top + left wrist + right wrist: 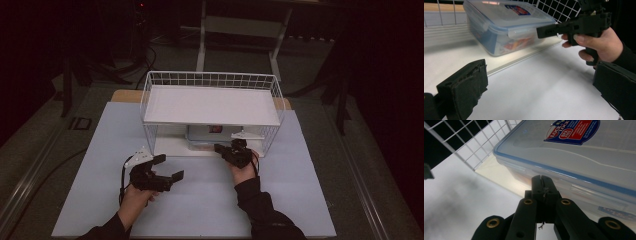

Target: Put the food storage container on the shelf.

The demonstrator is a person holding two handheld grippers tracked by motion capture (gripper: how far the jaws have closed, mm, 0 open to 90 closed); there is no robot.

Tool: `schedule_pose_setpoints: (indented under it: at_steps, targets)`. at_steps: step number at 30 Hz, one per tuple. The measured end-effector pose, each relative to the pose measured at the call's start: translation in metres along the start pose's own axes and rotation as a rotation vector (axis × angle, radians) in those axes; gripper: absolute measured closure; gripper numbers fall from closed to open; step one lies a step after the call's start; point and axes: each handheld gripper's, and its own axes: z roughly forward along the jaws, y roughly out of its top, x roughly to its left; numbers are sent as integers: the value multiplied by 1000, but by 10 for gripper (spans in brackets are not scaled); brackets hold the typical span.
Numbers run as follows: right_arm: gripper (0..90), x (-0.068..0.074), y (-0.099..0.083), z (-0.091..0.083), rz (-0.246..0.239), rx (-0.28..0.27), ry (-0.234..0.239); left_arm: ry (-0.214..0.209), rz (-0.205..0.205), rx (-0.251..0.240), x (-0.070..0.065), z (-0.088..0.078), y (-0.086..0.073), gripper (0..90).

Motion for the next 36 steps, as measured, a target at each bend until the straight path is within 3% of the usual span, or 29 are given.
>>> schedule_pose_setpoints:
  at_steps: [2, 10, 14, 17, 23, 27, 32, 36]
  targets:
    - [899, -2, 1, 2, 23, -6, -1, 1, 0, 2, 0, 0, 0, 0]
    - [893, -8, 5, 3, 37, -22, -8, -2, 5, -4, 0, -1, 0, 0]
    - [825, -6, 3, 1, 48, -22, 12, 1, 11, -3, -1, -2, 0, 0]
    - [723, -1, 0, -5, 32, -22, 27, 1, 11, -2, -1, -2, 0, 0]
    - [427, 6, -10, -22, -3, -30, 27, -2, 13, -6, -3, -4, 0, 0]
    - [247, 7, -20, -35, -19, -27, 65, -11, 22, -4, -4, -5, 0, 0]
    - [189, 6, -27, -45, -13, -37, 93, -8, 30, 2, -5, -5, 1, 0]
    - [163, 7, -37, -60, -59, -40, 84, -12, 46, 4, -7, -6, -1, 0]
